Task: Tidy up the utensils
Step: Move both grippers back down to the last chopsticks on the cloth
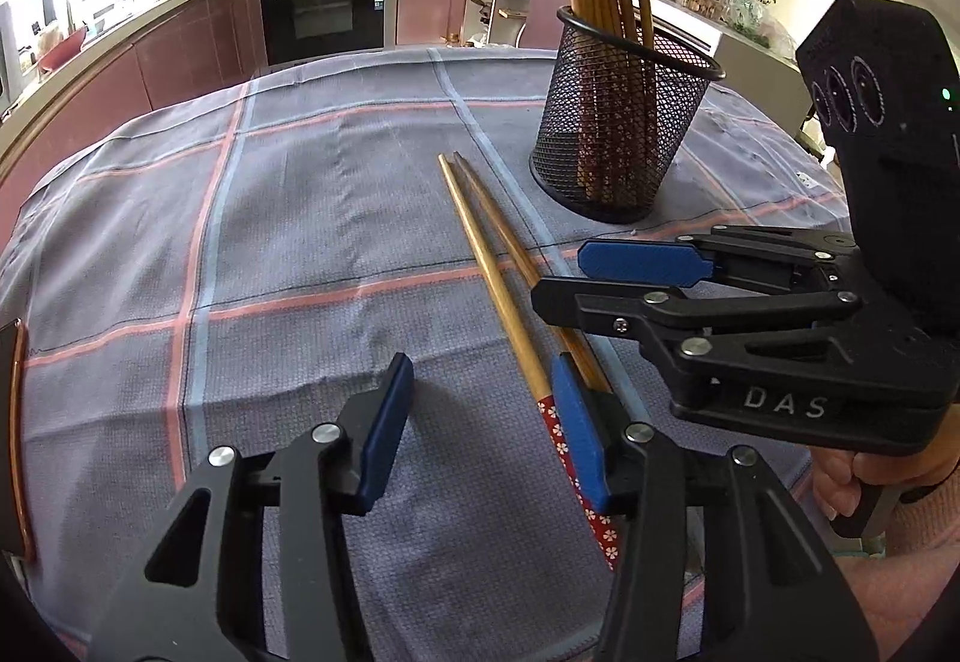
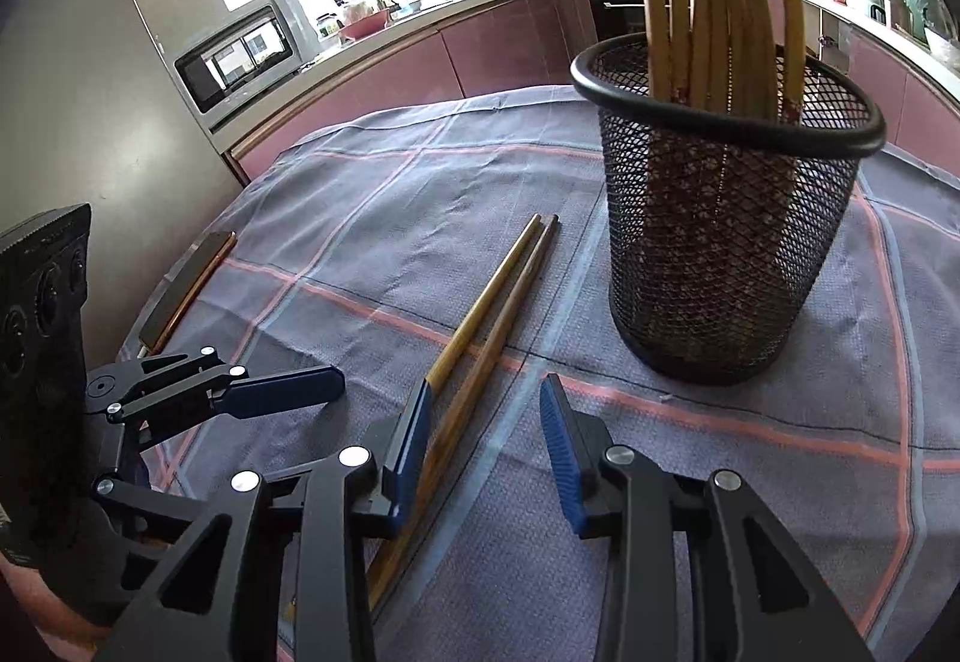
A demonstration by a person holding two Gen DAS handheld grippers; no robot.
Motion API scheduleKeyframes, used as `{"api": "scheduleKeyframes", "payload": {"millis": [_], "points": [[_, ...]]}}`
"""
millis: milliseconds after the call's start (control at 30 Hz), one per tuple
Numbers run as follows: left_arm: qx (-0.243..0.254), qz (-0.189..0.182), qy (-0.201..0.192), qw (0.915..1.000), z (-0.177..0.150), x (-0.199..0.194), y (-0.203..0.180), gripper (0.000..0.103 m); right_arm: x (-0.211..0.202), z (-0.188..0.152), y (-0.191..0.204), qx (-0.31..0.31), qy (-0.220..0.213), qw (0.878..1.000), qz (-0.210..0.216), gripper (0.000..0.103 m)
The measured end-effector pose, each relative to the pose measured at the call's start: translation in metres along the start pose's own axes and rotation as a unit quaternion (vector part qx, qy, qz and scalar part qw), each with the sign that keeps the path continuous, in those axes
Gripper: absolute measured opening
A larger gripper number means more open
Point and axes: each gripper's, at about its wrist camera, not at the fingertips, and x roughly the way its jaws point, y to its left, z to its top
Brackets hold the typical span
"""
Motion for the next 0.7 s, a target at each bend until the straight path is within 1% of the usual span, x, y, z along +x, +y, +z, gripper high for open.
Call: {"api": "scheduleKeyframes", "payload": {"millis": [133, 267, 700], "points": [[0.001, -0.001, -0.001, 1.0000, -0.0009, -0.0002, -0.0002, 0.047, 0.0012, 0.0016, 0.0014, -0.014, 0.003, 1.000, -0.011, 0.033], [0.000, -0.003, -0.001, 1.0000, -0.0025, -0.0010, -0.0001, 0.047, 0.0006, 0.0018, 0.0003, -0.020, 0.007, 1.000, -0.016, 0.028], [-0.003, -0.006, -0.003, 1.0000, -0.0028, -0.0005, -0.0005, 0.047, 0.0009, 0.0062, -0.0009, -0.019, 0.024, 0.999, -0.032, 0.029]]}}
